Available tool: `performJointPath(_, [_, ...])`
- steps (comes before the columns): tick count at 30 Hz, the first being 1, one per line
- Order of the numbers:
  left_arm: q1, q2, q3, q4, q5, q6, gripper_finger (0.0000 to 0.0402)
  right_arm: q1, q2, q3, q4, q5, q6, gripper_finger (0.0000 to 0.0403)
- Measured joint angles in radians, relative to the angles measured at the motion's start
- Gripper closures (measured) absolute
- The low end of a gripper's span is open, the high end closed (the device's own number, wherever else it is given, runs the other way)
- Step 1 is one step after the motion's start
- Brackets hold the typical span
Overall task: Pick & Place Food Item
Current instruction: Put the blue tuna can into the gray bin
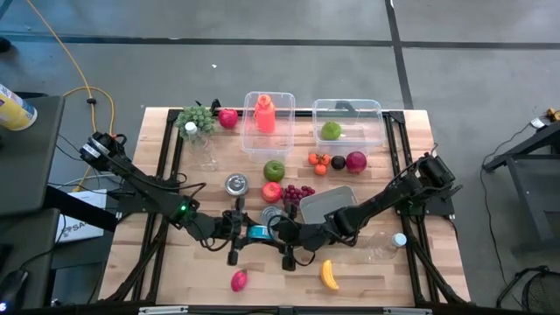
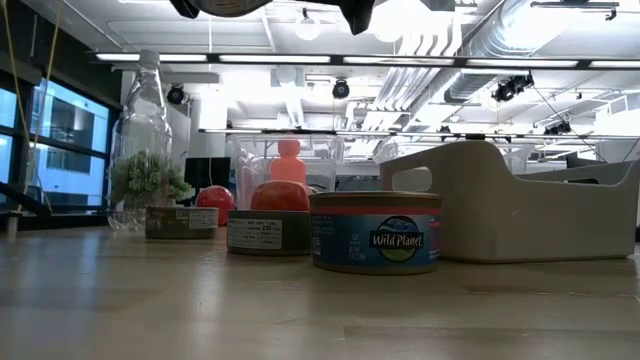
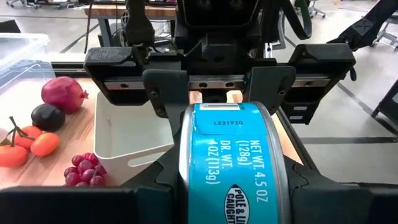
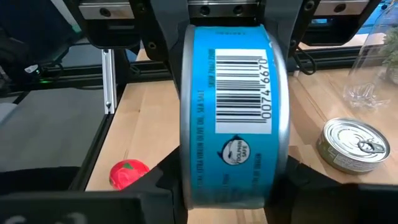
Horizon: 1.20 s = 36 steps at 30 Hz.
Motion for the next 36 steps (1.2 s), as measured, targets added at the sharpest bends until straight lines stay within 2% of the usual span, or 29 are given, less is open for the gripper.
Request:
performJointPath(6, [0.000, 0.000, 0.000, -0.001, 0.018, 0.001, 0.0275, 0.000, 0.000, 0.000, 0.001, -0.021, 0.002, 0.0244])
performJointPath(12, [-0.001, 0.000, 0.000, -0.004, 0.011, -0.002, 0.0275, 0.000, 0.000, 0.000, -0.001, -0.036, -0.001, 0.0280])
performJointPath(24, [-0.001, 0.000, -0.001, -0.003, 0.000, 0.019, 0.0270, -0.001, 0.000, 0.000, -0.008, -0.044, -0.002, 0.0280])
performJointPath(27, [-0.008, 0.000, -0.001, 0.000, -0.045, 0.049, 0.0250, -0.001, 0.000, 0.000, -0.029, -0.053, 0.004, 0.0280])
performJointPath(36, [-0.037, 0.000, -0.001, -0.002, -0.169, 0.043, 0.0154, 0.000, 0.000, -0.001, -0.142, -0.034, 0.093, 0.0280])
